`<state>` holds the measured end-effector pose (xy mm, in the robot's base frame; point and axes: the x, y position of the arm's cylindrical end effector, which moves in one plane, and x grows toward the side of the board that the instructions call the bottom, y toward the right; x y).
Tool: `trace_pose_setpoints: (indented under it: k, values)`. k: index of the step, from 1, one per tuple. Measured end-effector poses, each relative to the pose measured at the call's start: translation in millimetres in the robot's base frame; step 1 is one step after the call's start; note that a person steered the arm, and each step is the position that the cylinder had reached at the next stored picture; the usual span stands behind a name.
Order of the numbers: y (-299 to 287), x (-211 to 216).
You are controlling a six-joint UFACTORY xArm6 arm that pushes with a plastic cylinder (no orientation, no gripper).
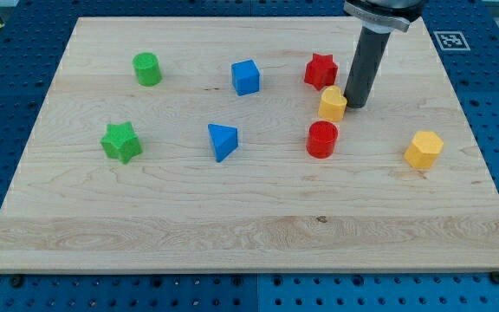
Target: Move the blue cube towards to the yellow heart
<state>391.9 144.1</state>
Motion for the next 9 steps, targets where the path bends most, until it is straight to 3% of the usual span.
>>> trace_pose_setpoints:
  k: [2, 3, 5, 7, 8, 9]
  values:
    - [-38.6, 24.7]
    - [17.6, 11.3]
    - [32.3, -60.2]
    - [-30.9, -66.3]
    - [-34.9, -104.7]
    - [-71.0, -104.8]
